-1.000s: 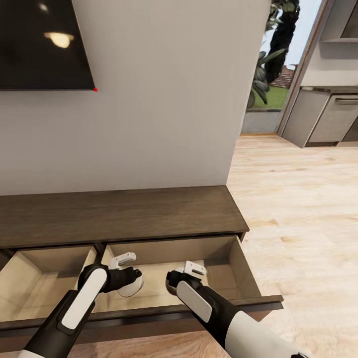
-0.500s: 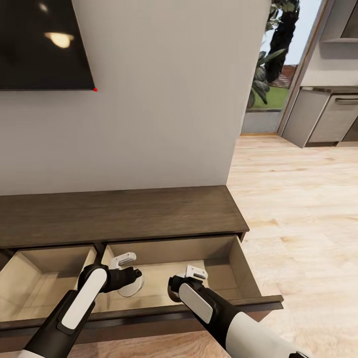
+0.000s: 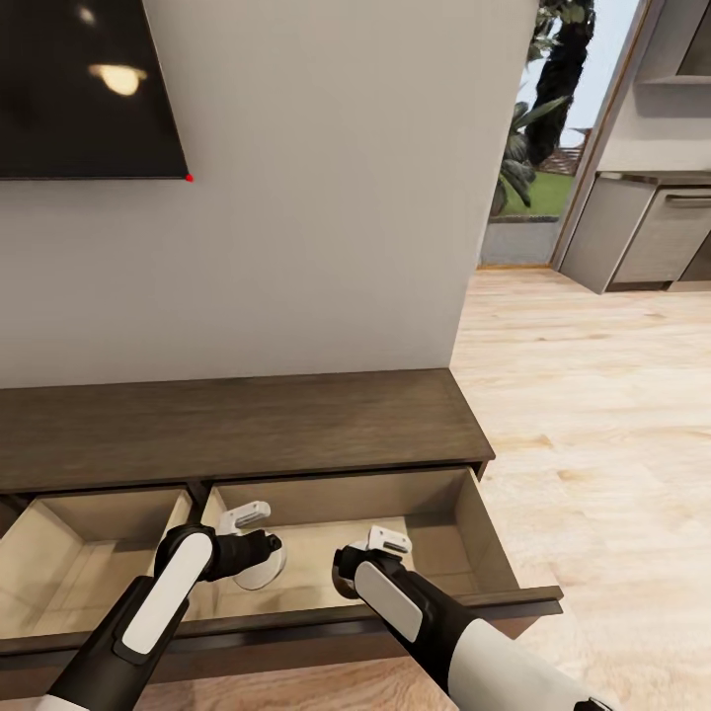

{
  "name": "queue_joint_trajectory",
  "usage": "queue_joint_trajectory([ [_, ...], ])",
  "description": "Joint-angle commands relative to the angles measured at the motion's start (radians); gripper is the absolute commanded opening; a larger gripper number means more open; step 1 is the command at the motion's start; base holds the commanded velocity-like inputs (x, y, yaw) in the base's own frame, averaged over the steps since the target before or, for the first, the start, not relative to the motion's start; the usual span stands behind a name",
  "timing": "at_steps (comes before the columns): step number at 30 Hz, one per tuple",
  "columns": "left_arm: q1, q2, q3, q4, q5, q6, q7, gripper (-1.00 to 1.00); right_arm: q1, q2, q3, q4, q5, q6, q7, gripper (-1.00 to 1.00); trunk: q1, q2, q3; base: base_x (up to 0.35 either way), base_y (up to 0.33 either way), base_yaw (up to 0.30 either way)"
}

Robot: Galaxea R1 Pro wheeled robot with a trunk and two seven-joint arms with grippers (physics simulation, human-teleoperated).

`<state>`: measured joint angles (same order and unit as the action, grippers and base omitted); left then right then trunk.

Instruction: Place each of the two pumpkins and all three candles from the living room inside a cabinet in the living room (use any cabinet), then make sure every cabinet is closed, and position the cauldron so it is next to a table in the living room.

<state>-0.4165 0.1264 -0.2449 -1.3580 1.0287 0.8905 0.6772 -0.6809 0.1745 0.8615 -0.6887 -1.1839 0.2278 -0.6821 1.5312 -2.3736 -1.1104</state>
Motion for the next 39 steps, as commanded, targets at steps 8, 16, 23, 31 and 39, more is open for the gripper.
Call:
queue_joint_trajectory([
  [8,-0.001,0.001,-0.001,-0.001,0.007,0.001,0.010,1.00,-0.001,0.000,0.002,-0.003,-0.002,0.004,-0.007,1.00,0.000,0.000,-0.001,0.000,0.000,0.000],
  [16,0.000,0.001,0.001,-0.001,0.007,0.001,0.010,1.00,-0.001,0.000,0.002,-0.003,-0.002,0.004,-0.007,1.00,0.000,0.000,-0.001,0.000,0.000,0.000],
  [23,-0.001,0.001,0.001,-0.001,0.008,0.001,0.009,1.00,-0.029,0.000,0.002,-0.001,-0.004,0.014,-0.007,1.00,0.000,0.000,-0.001,0.000,0.000,0.000],
  [31,-0.001,0.000,0.025,0.000,0.017,0.006,0.007,1.00,-0.060,0.000,0.002,0.010,-0.017,0.059,-0.009,1.00,-0.004,0.007,0.002,0.000,0.000,0.000],
  [39,0.000,-0.001,0.041,0.003,0.020,0.010,0.008,1.00,-0.063,0.000,0.001,0.011,-0.017,0.097,-0.011,1.00,-0.012,0.021,0.009,0.000,0.000,0.000],
])
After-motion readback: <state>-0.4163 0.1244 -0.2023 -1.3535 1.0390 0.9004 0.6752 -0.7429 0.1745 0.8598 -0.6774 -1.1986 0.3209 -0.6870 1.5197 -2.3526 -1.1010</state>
